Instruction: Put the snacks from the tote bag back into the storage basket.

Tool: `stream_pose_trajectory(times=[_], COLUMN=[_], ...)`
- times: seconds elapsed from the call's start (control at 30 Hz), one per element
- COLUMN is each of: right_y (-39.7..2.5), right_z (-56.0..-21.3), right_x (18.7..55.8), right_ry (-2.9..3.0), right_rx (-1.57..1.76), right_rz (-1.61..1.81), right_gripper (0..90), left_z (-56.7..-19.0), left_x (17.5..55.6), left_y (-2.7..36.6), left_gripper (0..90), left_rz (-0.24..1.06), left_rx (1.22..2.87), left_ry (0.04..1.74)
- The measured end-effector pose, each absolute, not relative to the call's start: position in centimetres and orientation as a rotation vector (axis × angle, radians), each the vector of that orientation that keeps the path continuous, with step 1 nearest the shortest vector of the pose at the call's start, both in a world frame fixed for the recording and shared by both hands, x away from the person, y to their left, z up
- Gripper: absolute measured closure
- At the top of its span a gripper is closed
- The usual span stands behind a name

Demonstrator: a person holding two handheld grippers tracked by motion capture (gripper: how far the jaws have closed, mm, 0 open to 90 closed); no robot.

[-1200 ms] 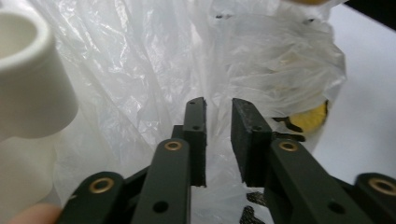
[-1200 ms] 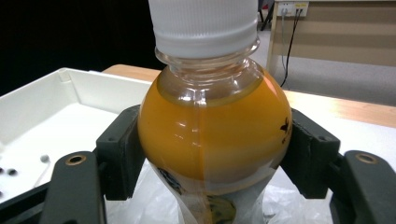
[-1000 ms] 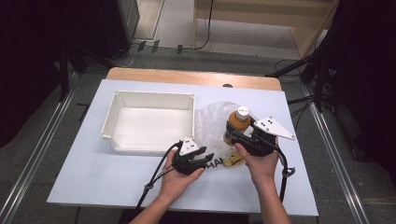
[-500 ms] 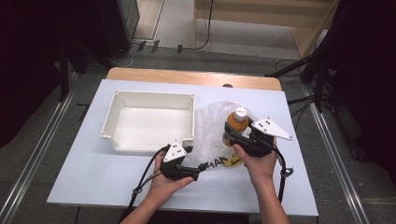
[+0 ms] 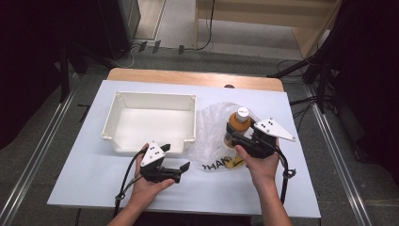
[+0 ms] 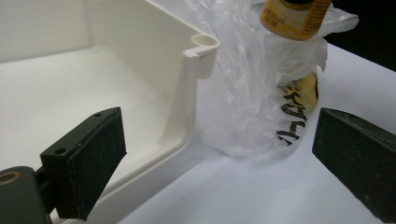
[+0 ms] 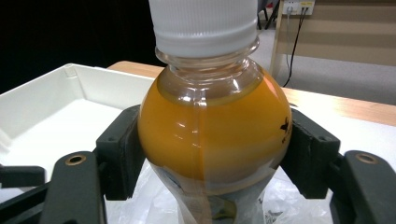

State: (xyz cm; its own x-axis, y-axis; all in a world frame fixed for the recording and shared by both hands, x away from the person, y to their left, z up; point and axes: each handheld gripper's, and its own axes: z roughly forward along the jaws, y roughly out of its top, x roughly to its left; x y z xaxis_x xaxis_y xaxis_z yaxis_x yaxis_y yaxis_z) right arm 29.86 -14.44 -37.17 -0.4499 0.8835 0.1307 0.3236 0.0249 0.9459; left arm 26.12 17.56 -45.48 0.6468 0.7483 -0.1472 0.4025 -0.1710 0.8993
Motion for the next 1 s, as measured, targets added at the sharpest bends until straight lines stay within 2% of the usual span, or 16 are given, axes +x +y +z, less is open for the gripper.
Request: stream_pose_trajectory(times=[0.23, 1.0], right_y=[-14.2, -13.5], right_z=[-36.7, -35.8], right_x=[29.7, 30.0], right_ry=[1.797, 1.809], right_rx=[1.216, 1.199], right_rz=[1.452, 1.475], right_gripper=[31.3, 31.3], left_z=[-45.3, -43.8], left_x=[26.0, 24.8], left_y=[20.0, 24.1], left_gripper=[1.5, 1.5], left_rz=[0.433, 0.508], left_rx=[1.773, 1.712], left_ry=[0.954, 0.978])
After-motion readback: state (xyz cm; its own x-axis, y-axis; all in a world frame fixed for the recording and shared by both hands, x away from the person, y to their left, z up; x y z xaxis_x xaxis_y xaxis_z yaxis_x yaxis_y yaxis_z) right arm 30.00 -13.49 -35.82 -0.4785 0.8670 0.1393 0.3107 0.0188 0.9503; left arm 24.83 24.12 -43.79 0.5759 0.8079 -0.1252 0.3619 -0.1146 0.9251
